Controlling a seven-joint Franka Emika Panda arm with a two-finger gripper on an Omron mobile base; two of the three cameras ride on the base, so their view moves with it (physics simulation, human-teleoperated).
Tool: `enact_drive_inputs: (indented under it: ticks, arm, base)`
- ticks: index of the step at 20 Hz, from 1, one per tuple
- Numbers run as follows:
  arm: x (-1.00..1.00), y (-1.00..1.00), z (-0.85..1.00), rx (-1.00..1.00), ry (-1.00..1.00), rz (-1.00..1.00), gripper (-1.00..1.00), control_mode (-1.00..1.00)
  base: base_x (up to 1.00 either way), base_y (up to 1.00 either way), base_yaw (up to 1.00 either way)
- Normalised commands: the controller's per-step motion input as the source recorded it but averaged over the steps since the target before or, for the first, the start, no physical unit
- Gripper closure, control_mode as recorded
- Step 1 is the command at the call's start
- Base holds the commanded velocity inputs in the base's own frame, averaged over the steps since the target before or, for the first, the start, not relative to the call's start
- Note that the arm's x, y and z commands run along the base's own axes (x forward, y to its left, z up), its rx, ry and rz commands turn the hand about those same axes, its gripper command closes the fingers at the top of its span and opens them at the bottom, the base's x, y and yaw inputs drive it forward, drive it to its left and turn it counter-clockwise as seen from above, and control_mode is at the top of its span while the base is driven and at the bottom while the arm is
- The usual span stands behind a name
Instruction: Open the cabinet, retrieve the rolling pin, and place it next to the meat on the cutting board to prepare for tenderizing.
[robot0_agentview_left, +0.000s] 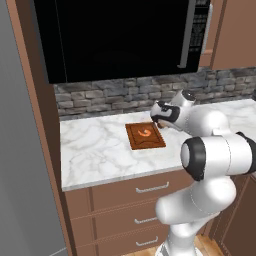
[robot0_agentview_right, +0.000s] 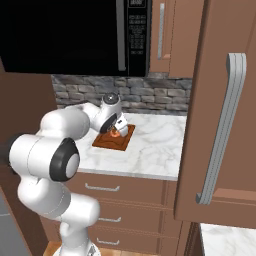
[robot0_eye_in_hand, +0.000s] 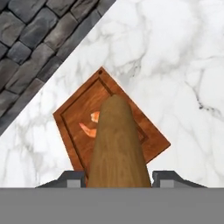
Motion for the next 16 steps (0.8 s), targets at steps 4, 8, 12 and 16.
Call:
enact_drive_inputs:
  ticks: [4, 8, 12, 16]
  arm:
    - [0.0, 0.0, -0.39, -0.09, -0.13, -0.01, 1.0, -1.0]
    - [0.01, 0.01, -0.44, -0.15, -0.12, -0.06, 1.0, -1.0]
    - [0.03, 0.05, -0.43, -0.18, -0.07, -0.09, 1.0, -1.0]
    - [0.11, 0.12, -0.22, -0.13, -0.01, -0.1, 1.0, -1.0]
  base:
    - [0.0, 0.0, 0.0]
    - [0.0, 0.0, 0.0]
    - [0.0, 0.0, 0.0]
    - [0.0, 0.0, 0.0]
